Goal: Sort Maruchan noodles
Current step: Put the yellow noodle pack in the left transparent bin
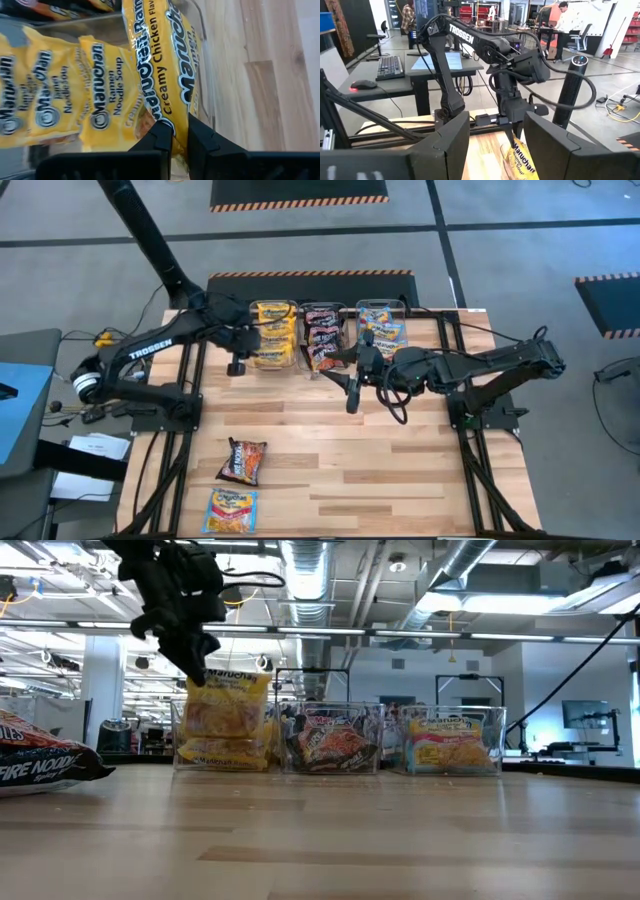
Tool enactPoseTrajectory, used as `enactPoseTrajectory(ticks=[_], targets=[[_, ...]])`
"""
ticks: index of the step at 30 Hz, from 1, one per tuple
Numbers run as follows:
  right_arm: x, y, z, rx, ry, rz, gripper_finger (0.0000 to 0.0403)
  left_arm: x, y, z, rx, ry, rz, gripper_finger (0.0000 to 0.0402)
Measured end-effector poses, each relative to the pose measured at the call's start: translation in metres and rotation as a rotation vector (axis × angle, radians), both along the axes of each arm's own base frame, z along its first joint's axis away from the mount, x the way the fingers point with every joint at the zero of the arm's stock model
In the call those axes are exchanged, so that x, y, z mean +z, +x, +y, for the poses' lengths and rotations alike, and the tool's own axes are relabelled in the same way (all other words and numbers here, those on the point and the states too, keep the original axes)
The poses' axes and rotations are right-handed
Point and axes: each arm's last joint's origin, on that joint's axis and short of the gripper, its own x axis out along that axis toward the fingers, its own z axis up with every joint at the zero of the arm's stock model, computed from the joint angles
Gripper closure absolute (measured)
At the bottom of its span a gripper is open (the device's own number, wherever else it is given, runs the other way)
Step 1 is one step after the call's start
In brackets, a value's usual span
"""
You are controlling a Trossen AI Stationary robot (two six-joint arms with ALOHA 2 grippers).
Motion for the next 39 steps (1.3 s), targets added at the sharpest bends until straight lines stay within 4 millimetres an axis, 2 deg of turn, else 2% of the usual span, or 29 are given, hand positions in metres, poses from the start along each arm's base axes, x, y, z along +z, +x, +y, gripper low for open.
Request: enactPoseTrajectory(ticks=[11, 20, 33, 39], targets=[[-0.002, 0.001, -0.01, -0.031, -0.01, 0.02, 0.0194, -0.027, 0.013, 0.012, 0.092, -0.09, 0.101, 0.038], [-0.002, 0.002, -0.017, -0.055, -0.01, 0.022, 0.0194, -0.03, 0.015, 0.018, 0.191, -0.105, 0.095, 0.0373], [-0.006, 0.002, -0.019, -0.06, -0.016, 0.064, 0.0194, -0.032, 0.011, 0.015, 0.29, -0.212, 0.1, 0.0272], [-0.006, 0.002, -0.022, -0.068, -0.006, 0.06, 0.0194, -0.033, 0.006, 0.013, 0.341, -0.217, 0.157, 0.0251]])
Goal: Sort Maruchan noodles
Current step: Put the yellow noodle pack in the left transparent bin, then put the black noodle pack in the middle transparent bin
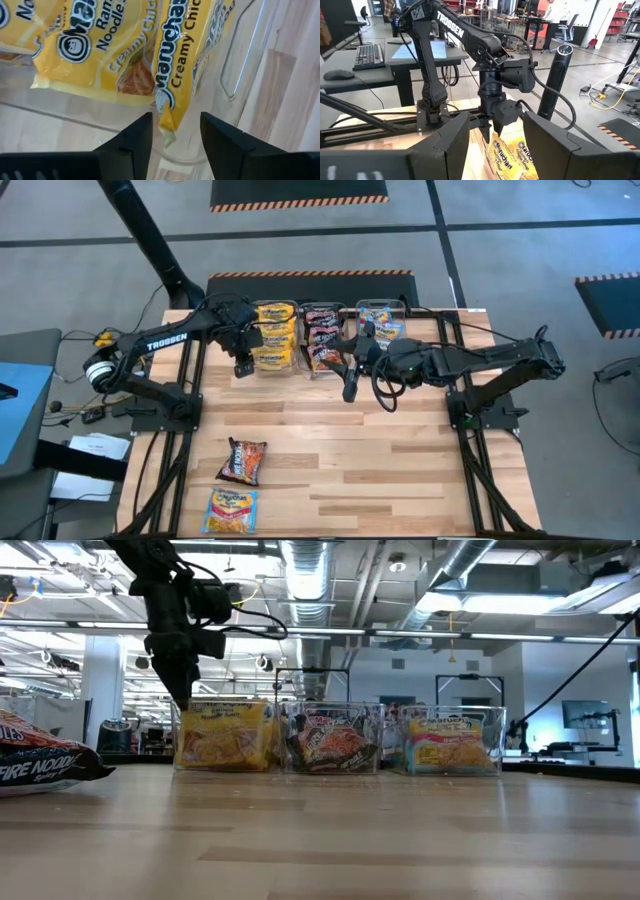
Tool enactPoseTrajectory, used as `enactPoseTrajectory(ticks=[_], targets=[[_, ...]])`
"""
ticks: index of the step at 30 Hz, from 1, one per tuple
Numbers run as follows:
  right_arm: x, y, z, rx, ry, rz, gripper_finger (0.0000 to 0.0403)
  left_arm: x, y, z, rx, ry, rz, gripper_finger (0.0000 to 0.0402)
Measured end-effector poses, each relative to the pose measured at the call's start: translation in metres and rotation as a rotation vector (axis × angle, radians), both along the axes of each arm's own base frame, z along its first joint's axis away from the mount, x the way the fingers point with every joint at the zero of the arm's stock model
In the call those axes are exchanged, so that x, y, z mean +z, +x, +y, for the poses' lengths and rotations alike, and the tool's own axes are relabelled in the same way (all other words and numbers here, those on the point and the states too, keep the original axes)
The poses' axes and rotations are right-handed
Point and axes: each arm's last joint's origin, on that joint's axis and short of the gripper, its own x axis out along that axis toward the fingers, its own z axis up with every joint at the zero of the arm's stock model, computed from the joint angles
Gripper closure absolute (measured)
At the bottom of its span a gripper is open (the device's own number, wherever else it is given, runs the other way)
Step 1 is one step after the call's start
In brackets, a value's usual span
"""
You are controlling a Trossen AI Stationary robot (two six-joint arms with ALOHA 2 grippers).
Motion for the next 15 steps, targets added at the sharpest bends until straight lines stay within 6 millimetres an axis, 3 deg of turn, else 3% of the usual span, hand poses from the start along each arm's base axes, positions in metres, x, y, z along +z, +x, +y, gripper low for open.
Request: enactPoseTrajectory(ticks=[3, 7, 15], targets=[[0.0, 0.0, -0.001, -0.005, 0.002, -0.001, 0.0194, 0.004, 0.0, 0.0, 0.019, -0.001, 0.002, 0.025], [0.0, 0.0, -0.001, -0.006, 0.017, -0.006, 0.0194, 0.025, 0.004, 0.003, 0.027, 0.013, -0.02, 0.025], [0.0, 0.0, 0.0, -0.002, 0.019, -0.012, 0.0194, 0.089, 0.007, 0.004, 0.076, -0.009, -0.132, 0.025]])
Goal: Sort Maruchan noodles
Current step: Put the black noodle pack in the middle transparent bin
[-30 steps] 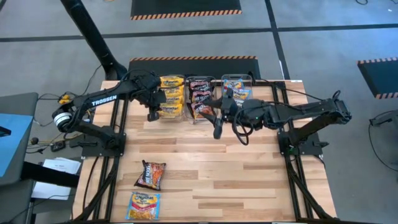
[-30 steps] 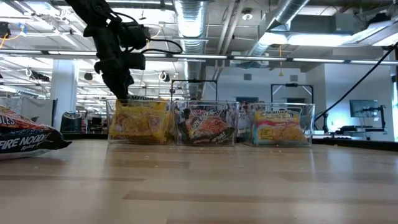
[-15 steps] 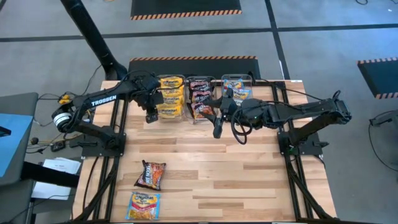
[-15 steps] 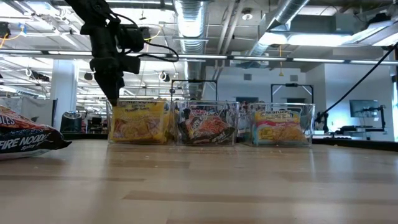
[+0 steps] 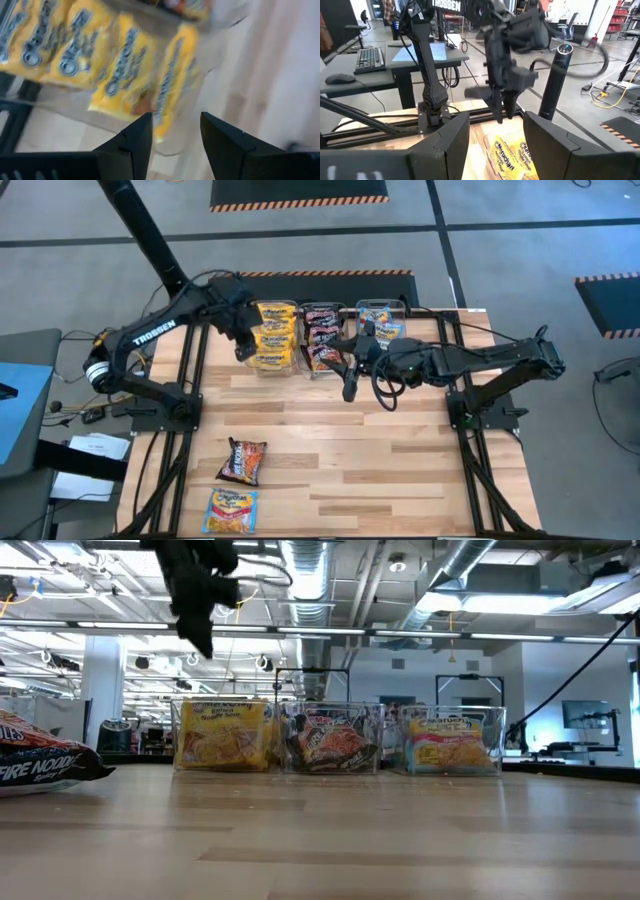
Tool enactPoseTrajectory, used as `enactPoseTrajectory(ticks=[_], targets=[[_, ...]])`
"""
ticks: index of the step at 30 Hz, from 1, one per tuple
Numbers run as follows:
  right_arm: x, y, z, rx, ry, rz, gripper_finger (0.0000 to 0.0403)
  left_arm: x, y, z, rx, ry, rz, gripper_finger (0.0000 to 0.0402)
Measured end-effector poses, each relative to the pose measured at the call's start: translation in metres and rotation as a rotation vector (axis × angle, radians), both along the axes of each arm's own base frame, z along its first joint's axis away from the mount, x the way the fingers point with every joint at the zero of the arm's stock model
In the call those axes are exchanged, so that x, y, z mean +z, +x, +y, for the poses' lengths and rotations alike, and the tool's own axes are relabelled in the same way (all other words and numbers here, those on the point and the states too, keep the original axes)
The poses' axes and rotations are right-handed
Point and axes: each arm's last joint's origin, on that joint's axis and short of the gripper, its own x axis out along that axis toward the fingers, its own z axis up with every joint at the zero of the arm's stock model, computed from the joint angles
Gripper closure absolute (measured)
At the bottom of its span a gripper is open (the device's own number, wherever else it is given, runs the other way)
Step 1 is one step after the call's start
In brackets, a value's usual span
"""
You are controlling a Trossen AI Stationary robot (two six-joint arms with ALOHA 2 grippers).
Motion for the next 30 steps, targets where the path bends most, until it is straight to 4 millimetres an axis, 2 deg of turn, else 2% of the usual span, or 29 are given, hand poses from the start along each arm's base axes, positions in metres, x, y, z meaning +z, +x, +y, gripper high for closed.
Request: enactPoseTrajectory(ticks=[5, 10, 20, 24, 30], targets=[[0.002, -0.001, 0.008, 0.027, 0.002, -0.019, 0.0194, 0.032, -0.001, -0.01, -0.031, -0.223, -0.169, 0.025], [0.002, -0.002, 0.019, 0.06, 0.05, -0.035, 0.0194, 0.046, -0.004, -0.031, -0.145, -0.392, -0.298, 0.025], [-0.001, -0.002, 0.037, 0.107, 0.151, -0.054, 0.0194, 0.074, -0.024, -0.091, -0.274, -0.412, -0.352, 0.025], [-0.006, 0.002, 0.045, 0.127, 0.15, -0.04, 0.0194, 0.083, -0.036, -0.113, -0.209, -0.406, -0.345, 0.025], [-0.01, 0.005, 0.05, 0.148, 0.15, -0.031, 0.0194, 0.09, -0.056, -0.139, -0.119, -0.509, -0.32, 0.025]])
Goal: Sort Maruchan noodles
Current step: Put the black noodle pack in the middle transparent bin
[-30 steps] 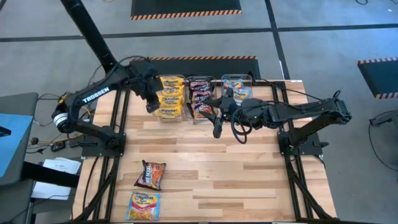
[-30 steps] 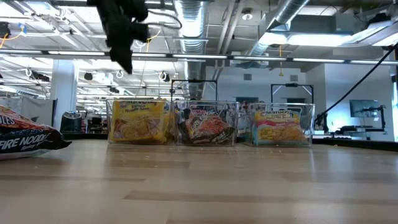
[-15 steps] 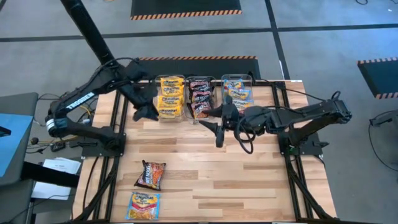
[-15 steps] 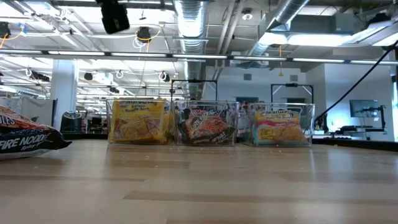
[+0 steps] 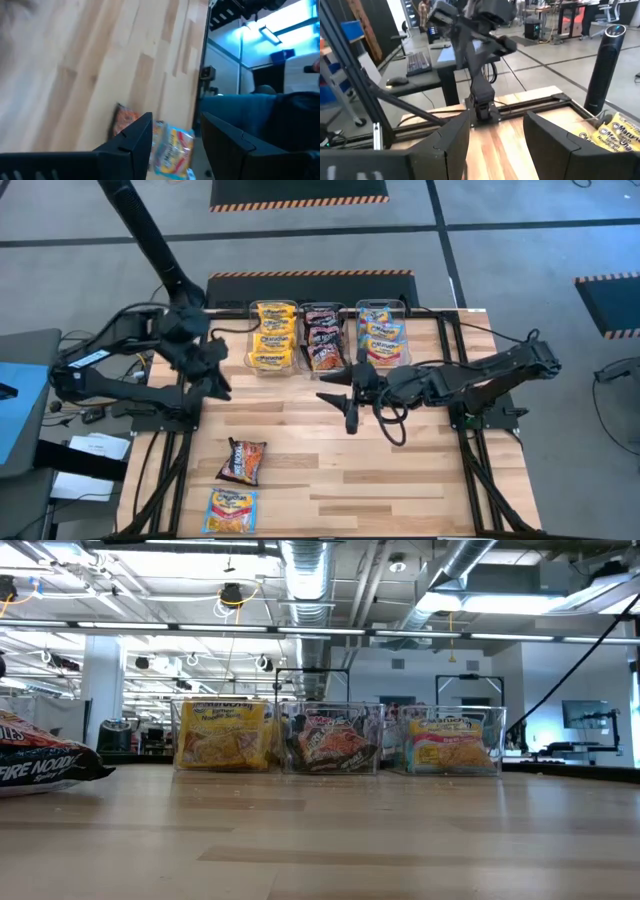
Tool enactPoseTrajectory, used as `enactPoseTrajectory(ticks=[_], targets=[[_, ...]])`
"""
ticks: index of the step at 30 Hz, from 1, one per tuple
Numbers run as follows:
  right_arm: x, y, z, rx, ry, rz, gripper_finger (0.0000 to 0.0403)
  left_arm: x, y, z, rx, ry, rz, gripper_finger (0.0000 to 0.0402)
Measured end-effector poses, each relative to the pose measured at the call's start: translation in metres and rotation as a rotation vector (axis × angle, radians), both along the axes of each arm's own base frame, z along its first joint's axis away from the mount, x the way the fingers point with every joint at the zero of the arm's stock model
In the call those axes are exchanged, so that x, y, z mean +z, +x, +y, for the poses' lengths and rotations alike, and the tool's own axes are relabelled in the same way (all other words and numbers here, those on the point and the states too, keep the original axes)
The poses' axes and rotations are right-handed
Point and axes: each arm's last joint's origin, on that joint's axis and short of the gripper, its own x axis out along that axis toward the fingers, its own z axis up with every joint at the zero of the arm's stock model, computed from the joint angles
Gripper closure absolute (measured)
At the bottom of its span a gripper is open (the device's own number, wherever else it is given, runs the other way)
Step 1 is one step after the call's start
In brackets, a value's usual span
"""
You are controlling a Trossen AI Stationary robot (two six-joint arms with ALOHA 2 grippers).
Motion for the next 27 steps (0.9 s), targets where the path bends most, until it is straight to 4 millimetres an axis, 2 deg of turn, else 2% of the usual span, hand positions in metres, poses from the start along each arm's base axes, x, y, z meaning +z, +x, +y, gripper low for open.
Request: enactPoseTrajectory(ticks=[7, 12, 18, 27], targets=[[-0.003, 0.004, 0.0, 0.012, -0.01, 0.009, 0.0194, 0.0, -0.015, -0.017, 0.037, -0.131, 0.099, 0.025], [-0.003, 0.004, -0.002, 0.008, -0.01, 0.009, 0.0194, -0.008, -0.019, -0.023, 0.046, -0.178, 0.262, 0.025], [-0.003, 0.004, -0.002, 0.008, -0.01, 0.009, 0.0194, -0.019, -0.013, -0.031, 0.068, -0.217, 0.474, 0.025], [-0.003, 0.004, -0.001, 0.012, -0.01, 0.01, 0.0194, -0.029, 0.004, -0.046, 0.253, -0.149, 0.606, 0.025]])
